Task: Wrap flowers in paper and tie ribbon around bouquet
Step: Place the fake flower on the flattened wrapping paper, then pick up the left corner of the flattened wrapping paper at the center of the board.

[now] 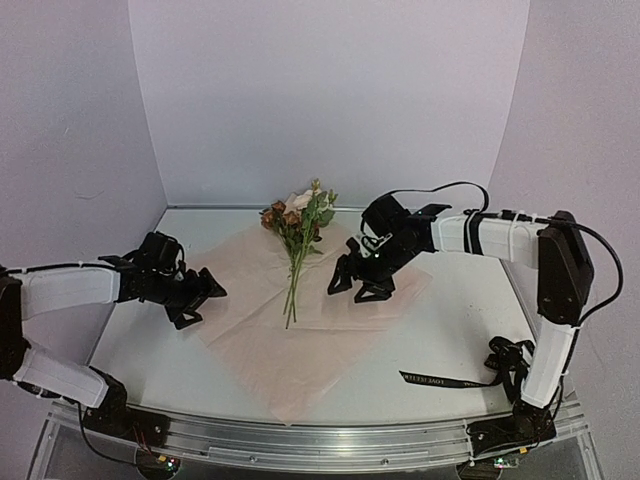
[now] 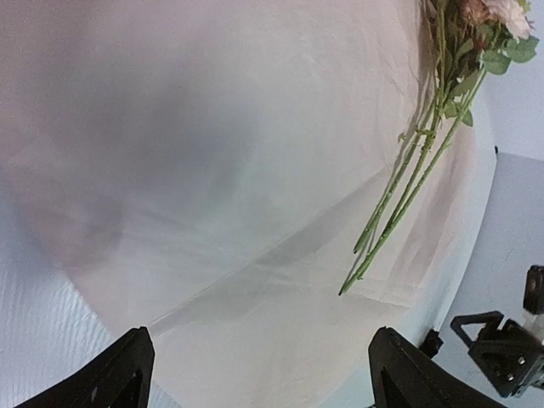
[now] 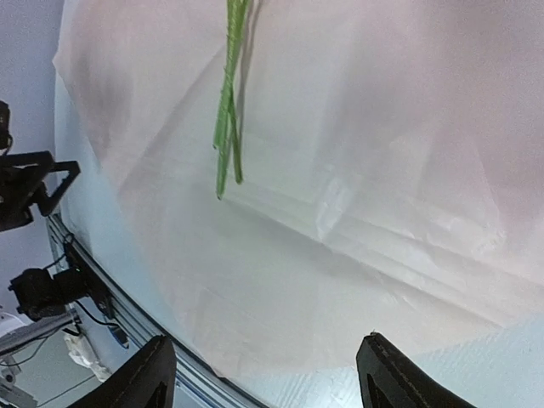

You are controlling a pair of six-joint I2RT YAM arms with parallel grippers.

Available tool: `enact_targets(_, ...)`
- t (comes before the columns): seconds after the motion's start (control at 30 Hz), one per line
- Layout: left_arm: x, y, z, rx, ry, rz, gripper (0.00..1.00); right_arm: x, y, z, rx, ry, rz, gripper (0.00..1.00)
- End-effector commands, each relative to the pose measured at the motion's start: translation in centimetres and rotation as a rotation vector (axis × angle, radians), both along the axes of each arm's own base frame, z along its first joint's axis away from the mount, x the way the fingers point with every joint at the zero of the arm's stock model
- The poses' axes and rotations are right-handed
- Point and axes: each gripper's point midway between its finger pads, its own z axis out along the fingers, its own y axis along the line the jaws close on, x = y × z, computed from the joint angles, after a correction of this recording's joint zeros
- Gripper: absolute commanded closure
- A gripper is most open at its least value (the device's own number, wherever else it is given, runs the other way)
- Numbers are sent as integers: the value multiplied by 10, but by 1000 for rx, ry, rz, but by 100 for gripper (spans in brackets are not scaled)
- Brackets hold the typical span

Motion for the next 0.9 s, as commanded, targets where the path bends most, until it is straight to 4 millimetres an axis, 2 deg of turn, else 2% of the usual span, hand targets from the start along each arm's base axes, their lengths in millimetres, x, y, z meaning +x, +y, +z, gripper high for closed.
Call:
enact_targets(0.0, -37, 31, -17, 12, 97, 201, 9, -32, -17, -2, -100, -97, 73, 24)
enact_targets(0.2, -64, 39, -27, 7, 107, 274, 9, -74, -22, -17, -187, -169, 158, 18)
enact_targets(0.33, -70, 37, -31, 10, 80, 305, 9, -91, -26, -30, -221, -201, 172, 18)
enact_targets(0.37, -67, 43, -30, 40, 55, 316, 8, -93, -27, -32, -219, -202, 168, 18)
enact_targets(0.43, -53, 67, -24, 172, -35, 363, 4, -97, -30, -35, -224, -207, 164, 18)
enact_targets(0.57, -17, 84, -13, 201, -142, 348, 4, -103, -38, -34, -232, -228, 167, 18)
enact_targets(0.7, 8, 80, -19, 197, -181, 253, 4, -104, -43, -30, -229, -245, 174, 17)
enact_targets(0.87, 23, 70, -28, 130, -219, 189, 6, -105, -42, -27, -218, -258, 188, 17)
